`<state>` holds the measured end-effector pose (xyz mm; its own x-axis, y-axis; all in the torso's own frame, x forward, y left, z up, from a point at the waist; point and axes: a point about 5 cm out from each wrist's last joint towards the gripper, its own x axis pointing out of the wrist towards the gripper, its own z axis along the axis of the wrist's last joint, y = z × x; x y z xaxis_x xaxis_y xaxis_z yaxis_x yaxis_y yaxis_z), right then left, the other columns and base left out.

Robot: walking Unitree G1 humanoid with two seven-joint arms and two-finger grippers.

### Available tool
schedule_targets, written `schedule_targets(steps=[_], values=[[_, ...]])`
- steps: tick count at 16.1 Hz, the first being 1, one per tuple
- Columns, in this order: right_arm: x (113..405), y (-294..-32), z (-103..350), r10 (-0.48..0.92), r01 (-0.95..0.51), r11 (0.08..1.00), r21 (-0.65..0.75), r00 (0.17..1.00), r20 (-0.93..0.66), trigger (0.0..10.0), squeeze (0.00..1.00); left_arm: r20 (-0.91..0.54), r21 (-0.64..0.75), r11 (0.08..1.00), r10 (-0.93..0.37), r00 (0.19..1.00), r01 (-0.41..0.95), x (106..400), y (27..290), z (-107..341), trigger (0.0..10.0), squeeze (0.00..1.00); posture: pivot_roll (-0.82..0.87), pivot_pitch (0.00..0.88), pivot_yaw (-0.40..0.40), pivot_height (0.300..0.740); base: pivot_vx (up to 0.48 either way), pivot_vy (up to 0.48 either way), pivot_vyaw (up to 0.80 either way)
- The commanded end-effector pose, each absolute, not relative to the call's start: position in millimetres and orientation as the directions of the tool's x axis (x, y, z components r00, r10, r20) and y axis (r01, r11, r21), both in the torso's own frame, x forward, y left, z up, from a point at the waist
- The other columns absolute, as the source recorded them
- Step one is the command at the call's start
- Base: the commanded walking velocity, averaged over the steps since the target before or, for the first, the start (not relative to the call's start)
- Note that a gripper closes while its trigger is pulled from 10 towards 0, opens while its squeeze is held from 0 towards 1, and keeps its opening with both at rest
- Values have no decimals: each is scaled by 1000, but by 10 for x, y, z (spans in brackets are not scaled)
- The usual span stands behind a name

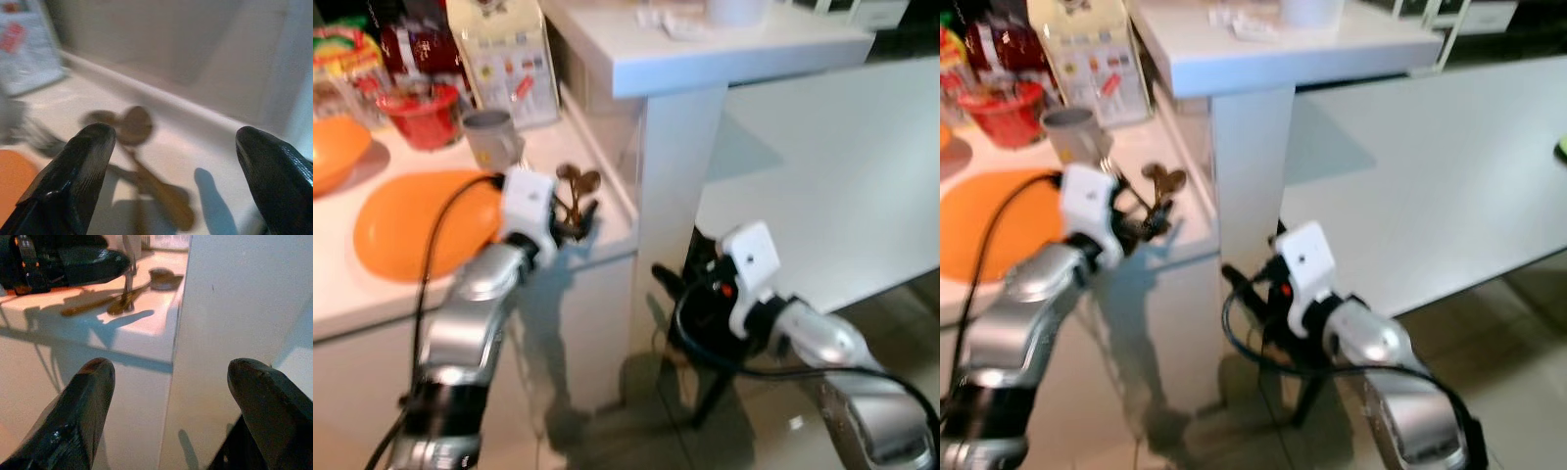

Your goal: Setting the table

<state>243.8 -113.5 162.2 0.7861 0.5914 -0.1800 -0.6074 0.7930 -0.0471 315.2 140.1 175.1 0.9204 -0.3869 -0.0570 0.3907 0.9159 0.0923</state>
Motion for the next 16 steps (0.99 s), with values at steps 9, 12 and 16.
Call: schedule_targets(steps=[9,12,16], values=[[2436,-1149,1701,642,-667,742,-69,736,-212,10000,0,-191,172,902,-364,911,396,3604,1414,1872,10000,0,-16,7,-20,740,0,0,0],[2429,-1150,1699,659,-685,726,-61,719,-221,10000,0,-237,143,934,-288,928,327,3719,1514,1796,8902,0,-19,12,-26,740,0,0,0],[2431,-1139,1711,670,-697,715,-60,708,-224,10000,0,-289,59,957,-257,922,285,3786,1546,1685,9490,0,-23,13,-30,740,0,0,0]])
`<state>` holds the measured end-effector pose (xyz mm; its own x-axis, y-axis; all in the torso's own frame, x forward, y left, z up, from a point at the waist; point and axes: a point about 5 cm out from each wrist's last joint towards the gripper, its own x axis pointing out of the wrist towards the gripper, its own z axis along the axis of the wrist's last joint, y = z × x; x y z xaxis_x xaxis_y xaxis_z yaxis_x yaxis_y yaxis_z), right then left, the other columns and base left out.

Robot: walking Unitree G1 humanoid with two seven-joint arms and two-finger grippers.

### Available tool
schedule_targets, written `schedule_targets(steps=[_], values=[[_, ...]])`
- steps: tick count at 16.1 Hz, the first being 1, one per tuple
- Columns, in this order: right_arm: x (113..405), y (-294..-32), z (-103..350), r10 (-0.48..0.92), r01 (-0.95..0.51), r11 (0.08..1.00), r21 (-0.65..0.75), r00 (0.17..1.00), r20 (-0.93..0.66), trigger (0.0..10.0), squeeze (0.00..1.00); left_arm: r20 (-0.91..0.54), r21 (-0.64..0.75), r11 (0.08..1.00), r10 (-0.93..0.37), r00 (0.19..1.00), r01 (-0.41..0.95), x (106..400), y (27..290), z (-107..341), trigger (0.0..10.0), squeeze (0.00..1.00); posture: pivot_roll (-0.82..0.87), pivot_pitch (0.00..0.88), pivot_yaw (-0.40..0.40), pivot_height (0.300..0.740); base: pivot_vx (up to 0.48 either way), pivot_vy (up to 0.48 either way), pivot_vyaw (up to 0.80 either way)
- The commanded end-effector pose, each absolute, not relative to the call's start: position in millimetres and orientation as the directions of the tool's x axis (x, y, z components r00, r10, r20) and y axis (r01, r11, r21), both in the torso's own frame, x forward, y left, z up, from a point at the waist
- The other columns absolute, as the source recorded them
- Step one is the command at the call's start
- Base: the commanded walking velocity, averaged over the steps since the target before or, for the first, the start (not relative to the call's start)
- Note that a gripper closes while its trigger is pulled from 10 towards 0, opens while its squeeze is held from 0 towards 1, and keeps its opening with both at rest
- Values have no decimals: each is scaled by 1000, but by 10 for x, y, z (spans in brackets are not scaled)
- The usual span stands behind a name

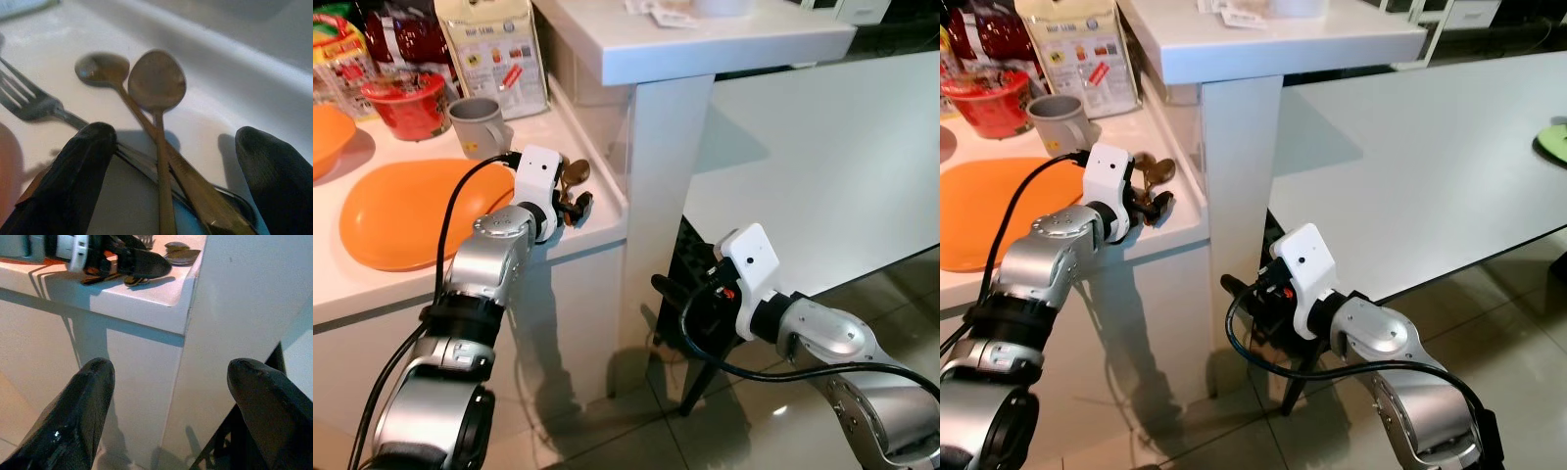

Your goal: Setting the table

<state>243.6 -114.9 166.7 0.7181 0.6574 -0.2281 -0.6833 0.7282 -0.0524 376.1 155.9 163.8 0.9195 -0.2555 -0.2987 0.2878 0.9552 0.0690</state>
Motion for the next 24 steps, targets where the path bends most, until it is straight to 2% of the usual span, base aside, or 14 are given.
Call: schedule_targets(steps=[1,2,4,5,6,8,9,10,12,15,16,20,24], values=[[2430,-1139,1713,673,-699,713,-59,705,-225,10000,0,-293,48,960,-250,923,275,3808,1550,1669,9765,0,-26,13,-31,740,0,0,0],[2429,-1139,1714,674,-701,711,-59,703,-226,10000,0,-296,44,963,-243,924,267,3821,1559,1663,9922,0,-29,14,-30,740,0,0,0],[2420,-1136,1712,682,-710,702,-57,693,-232,10000,0,-320,31,971,-213,923,235,3846,1598,1626,9294,0,-31,14,-31,740,0,0,0],[2416,-1138,1713,685,-713,699,-56,690,-235,10000,0,-333,25,974,-205,920,226,3853,1608,1610,7765,0,-31,16,-32,740,0,0,0],[2413,-1139,1711,687,-716,696,-57,687,-239,10000,0,-346,21,976,-197,917,218,3858,1619,1590,5490,0,-32,16,-33,740,0,0,0],[2407,-1140,1708,691,-722,689,-58,679,-247,10000,0,-368,29,976,-189,910,215,3863,1634,1542,3608,0,-34,17,-36,740,0,0,0],[2404,-1142,1706,693,-725,686,-59,676,-250,10000,0,-374,38,976,-186,909,215,3866,1637,1531,2275,0,-34,16,-37,740,0,0,0],[2403,-1143,1705,695,-728,683,-60,673,-253,10000,0,-378,61,974,-181,908,219,3868,1643,1526,353,0,-34,16,-37,740,0,0,0],[2401,-1142,1704,698,-733,678,-63,668,-258,10000,0,-390,103,969,-170,905,226,3866,1654,1510,0,0,-34,15,-39,740,0,0,0],[2392,-1143,1694,703,-742,666,-74,658,-269,10000,0,-402,290,909,-169,900,300,3864,1631,1497,0,0,-36,11,-40,740,0,0,0],[2390,-1144,1692,704,-744,664,-76,656,-271,10000,0,-405,311,895,-179,897,319,3862,1610,1491,0,0,-36,10,-40,740,0,0,0],[2386,-1144,1685,706,-747,659,-81,653,-275,10000,0,-412,329,884,-184,893,334,3864,1597,1478,0,0,-37,4,-39,740,0,0,0],[2380,-1150,1675,708,-751,656,-77,648,-282,10000,0,-442,233,905,-227,868,355,3844,1571,1424,0,0,-39,3,-37,740,0,0,0]])
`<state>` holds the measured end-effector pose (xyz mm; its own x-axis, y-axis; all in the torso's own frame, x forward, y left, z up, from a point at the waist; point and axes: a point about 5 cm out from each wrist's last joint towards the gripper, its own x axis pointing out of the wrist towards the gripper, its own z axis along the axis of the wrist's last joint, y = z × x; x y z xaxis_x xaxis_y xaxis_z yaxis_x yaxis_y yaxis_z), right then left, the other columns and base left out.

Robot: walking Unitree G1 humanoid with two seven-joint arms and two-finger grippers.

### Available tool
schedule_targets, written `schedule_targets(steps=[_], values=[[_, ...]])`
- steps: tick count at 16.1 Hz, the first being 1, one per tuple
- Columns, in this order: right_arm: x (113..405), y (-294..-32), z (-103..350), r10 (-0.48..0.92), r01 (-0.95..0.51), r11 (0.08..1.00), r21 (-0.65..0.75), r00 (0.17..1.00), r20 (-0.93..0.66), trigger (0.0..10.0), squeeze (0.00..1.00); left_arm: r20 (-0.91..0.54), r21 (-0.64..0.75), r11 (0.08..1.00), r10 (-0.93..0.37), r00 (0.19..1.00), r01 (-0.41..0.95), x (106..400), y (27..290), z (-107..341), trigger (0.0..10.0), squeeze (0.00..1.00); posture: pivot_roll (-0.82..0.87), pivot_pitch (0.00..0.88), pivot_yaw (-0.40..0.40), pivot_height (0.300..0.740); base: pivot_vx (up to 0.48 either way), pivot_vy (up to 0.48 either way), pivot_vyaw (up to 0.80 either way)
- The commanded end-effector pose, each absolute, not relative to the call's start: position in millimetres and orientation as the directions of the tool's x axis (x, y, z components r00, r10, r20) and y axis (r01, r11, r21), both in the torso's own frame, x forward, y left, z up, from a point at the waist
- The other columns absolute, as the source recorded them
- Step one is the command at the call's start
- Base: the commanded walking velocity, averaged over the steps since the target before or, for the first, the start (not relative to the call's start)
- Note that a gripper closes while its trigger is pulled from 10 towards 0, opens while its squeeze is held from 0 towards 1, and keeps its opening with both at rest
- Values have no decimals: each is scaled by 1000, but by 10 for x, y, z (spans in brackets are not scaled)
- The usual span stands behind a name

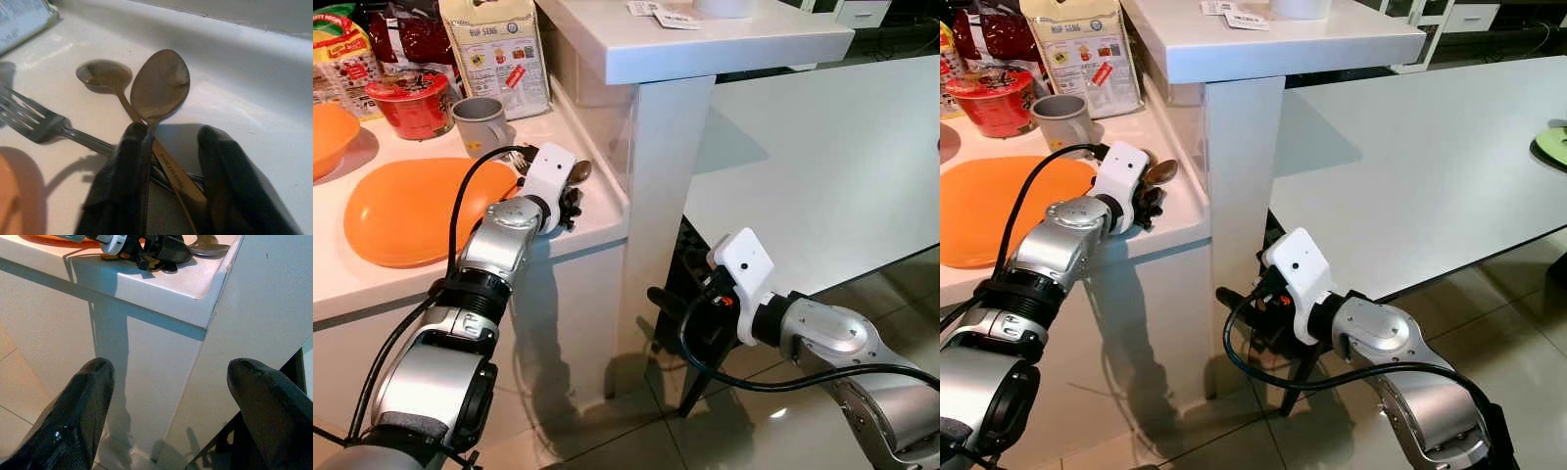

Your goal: Setting the table

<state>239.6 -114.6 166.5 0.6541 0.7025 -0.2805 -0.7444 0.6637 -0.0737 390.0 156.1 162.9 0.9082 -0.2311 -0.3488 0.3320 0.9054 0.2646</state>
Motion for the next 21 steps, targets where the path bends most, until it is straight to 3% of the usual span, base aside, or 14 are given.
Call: schedule_targets(steps=[1,8,16,20,21], values=[[2377,-1155,1668,707,-751,656,-77,646,-287,10000,0,-460,197,912,-238,855,359,3829,1569,1384,0,0,-40,2,-37,740,0,0,0],[2392,-1184,1659,697,-746,660,-84,651,-300,10000,0,-474,141,935,-223,852,324,3822,1629,1358,0,0,-43,10,-42,740,0,0,0],[2472,-1225,1751,679,-716,692,-90,689,-255,10000,0,-233,30,980,-184,955,196,3904,1809,1978,0,0,-36,14,-48,740,0,0,0],[2482,-1221,1757,681,-719,689,-95,686,-254,10000,0,-238,83,961,-237,942,263,3851,1761,2069,0,0,-33,12,-48,740,0,0,0],[2483,-1225,1759,681,-719,688,-96,686,-254,10000,0,-243,152,934,-282,928,323,3823,1714,2065,0,0,-33,12,-48,740,0,0,0]])
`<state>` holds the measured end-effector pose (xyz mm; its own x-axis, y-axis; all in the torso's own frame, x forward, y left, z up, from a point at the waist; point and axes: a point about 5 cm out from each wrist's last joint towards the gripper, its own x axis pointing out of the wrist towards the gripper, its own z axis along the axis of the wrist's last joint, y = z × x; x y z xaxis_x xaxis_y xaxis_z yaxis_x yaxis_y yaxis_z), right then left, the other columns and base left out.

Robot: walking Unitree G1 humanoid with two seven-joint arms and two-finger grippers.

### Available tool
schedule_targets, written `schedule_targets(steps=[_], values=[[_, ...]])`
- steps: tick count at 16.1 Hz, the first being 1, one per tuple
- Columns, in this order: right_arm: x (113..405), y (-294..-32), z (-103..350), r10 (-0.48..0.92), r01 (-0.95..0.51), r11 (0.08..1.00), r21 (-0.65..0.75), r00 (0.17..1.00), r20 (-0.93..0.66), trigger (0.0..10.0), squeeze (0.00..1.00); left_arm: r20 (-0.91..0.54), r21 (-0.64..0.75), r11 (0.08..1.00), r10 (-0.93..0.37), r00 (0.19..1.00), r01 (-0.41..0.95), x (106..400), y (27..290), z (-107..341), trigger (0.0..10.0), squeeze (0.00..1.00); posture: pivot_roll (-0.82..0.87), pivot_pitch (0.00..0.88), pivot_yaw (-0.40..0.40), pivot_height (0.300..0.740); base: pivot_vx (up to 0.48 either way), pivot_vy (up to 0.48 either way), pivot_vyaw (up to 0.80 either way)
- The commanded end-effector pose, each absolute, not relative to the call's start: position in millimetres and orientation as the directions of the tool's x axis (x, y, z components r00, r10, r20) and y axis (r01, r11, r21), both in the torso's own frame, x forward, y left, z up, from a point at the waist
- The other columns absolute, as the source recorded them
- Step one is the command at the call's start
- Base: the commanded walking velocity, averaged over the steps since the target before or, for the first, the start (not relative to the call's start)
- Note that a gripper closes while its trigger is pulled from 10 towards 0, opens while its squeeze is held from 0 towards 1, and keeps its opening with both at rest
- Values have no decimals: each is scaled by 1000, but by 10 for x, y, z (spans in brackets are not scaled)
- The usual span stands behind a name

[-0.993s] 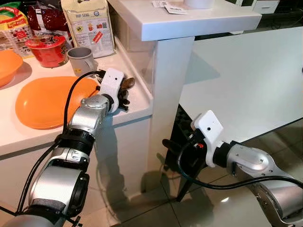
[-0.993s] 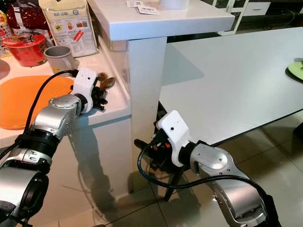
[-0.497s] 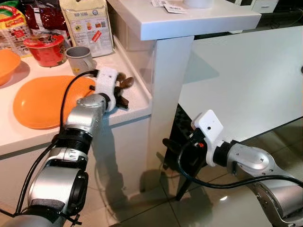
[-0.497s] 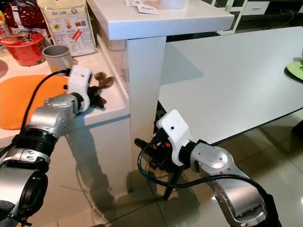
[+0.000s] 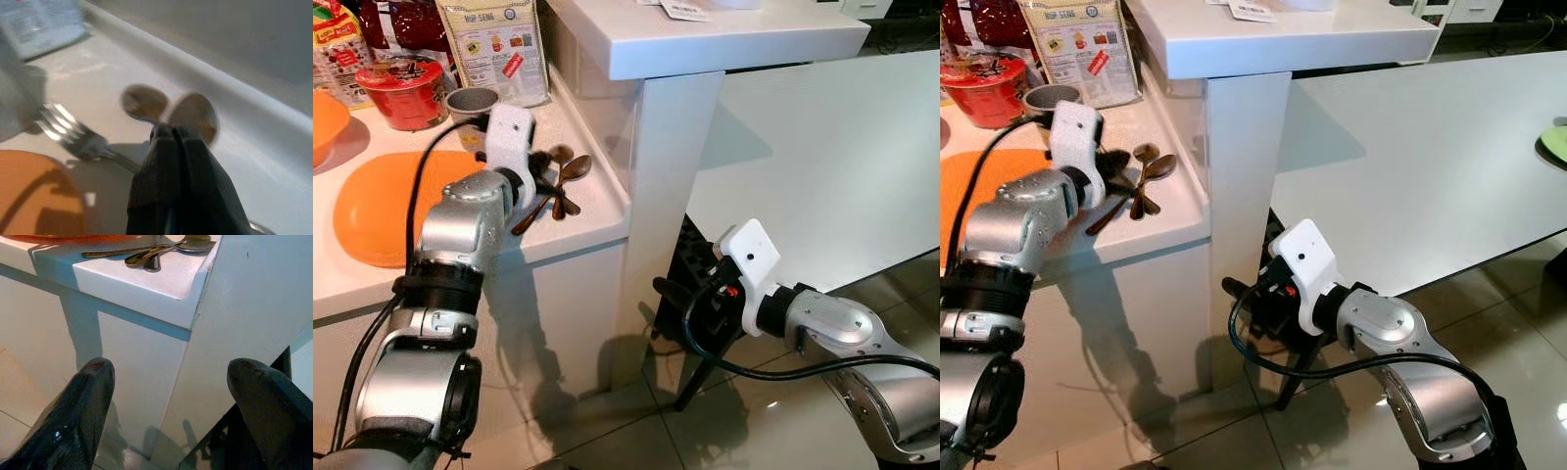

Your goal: Setting the table

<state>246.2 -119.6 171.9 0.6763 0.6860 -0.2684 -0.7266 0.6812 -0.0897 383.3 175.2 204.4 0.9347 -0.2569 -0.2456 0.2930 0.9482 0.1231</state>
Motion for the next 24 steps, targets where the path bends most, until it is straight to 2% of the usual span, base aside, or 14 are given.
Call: schedule_targets(steps=[1,8,12,13,17,18,21,22,23,24], values=[[2482,-1233,1761,681,-720,687,-100,686,-256,10000,0,-273,224,893,-326,905,390,3783,1687,2019,10000,1000,-35,11,-41,740,0,0,0],[2460,-1269,1773,704,-749,653,-114,655,-273,10000,0,-329,233,861,-368,870,452,3701,1967,2181,10000,1000,-33,12,-36,740,0,0,0],[2456,-1262,1771,714,-759,642,-110,644,-276,10000,0,-373,210,847,-392,841,488,3655,2045,2115,10000,1000,-27,13,-38,740,0,0,0],[2456,-1262,1771,715,-761,640,-110,642,-277,10000,0,-378,202,848,-395,837,491,3654,2039,2103,10000,0,-27,13,-38,740,0,0,0],[2451,-1260,1767,718,-764,636,-110,638,-280,10000,0,-414,205,846,-380,827,491,3683,2036,2022,10000,0,-29,13,-38,740,0,0,0],[2450,-1260,1766,718,-764,636,-110,637,-281,10000,0,-418,200,849,-378,826,490,3689,2044,2014,10000,1000,-29,13,-38,740,0,0,0],[2445,-1261,1758,718,-766,634,-109,635,-286,10000,0,-433,205,852,-362,826,481,3709,2060,1993,10000,1000,-33,14,-36,740,0,0,0],[2444,-1261,1756,718,-767,633,-108,634,-287,10000,0,-436,205,852,-362,824,482,3720,2066,1977,10000,937,-35,14,-36,740,0,0,0],[2442,-1261,1753,719,-767,632,-108,632,-289,10000,0,-438,189,850,-375,817,491,3732,2058,1960,10000,0,-35,15,-36,740,0,0,0],[2441,-1261,1751,720,-769,630,-108,631,-290,10000,0,-445,192,848,-373,814,494,3743,2054,1939,10000,0,-35,15,-36,740,0,0,0]])
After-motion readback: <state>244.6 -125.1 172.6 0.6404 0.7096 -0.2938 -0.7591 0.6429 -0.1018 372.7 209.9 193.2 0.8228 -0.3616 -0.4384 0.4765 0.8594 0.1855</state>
